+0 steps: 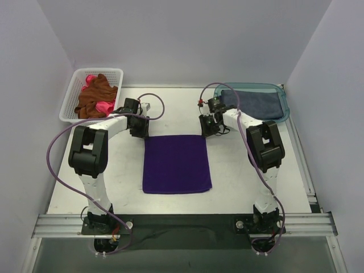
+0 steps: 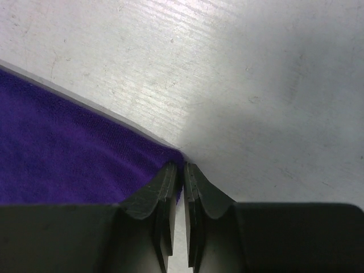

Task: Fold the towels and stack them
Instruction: Fold the towel

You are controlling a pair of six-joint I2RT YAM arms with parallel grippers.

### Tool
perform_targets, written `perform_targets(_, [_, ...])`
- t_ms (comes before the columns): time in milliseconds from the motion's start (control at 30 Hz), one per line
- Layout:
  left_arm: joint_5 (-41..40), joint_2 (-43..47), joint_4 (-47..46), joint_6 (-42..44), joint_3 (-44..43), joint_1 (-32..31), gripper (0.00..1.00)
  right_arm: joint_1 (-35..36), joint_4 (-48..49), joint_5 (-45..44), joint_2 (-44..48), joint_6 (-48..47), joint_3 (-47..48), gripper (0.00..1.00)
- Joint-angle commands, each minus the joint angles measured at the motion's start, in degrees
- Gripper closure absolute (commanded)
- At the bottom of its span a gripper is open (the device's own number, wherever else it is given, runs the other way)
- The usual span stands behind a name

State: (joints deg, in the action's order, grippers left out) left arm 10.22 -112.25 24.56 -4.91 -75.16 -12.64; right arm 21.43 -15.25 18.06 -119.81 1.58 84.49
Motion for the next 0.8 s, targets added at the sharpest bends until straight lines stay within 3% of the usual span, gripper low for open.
perform_targets(0, [-2.5,-2.0,3.3,1.7,-0.7,0.2,0.6,0.6,-5.6,-1.4,-2.7,0.1,1.0,0.9])
perform_targets(67, [-2.7,-2.1,3.5,1.8,-0.7,0.3,0.6,0.6,-5.8,-1.5,-2.7,0.2,1.4,0.99])
perform_targets(233, [-2.7,-2.5,3.7,2.0,-0.9,0.4,0.61,0.6,-5.9,-1.8,-3.1,0.2,1.6,1.0])
perform_targets(433, [-2.0,-3.3,5.2,2.5,-0.9,0.4,0.76,0.6,-5.9,-1.9,-3.0,0.3,1.5,1.0])
perform_targets(633, [-0.6,-4.2,6.6,3.1,-1.4,0.3,0.99,0.5,-5.8,-1.8,-2.7,-0.3,1.7,1.0])
perform_targets(767, [0.0,-3.7,6.6,3.3,-1.9,0.5,1.0,0.5,-5.5,-2.1,-1.9,-1.1,2.8,1.0])
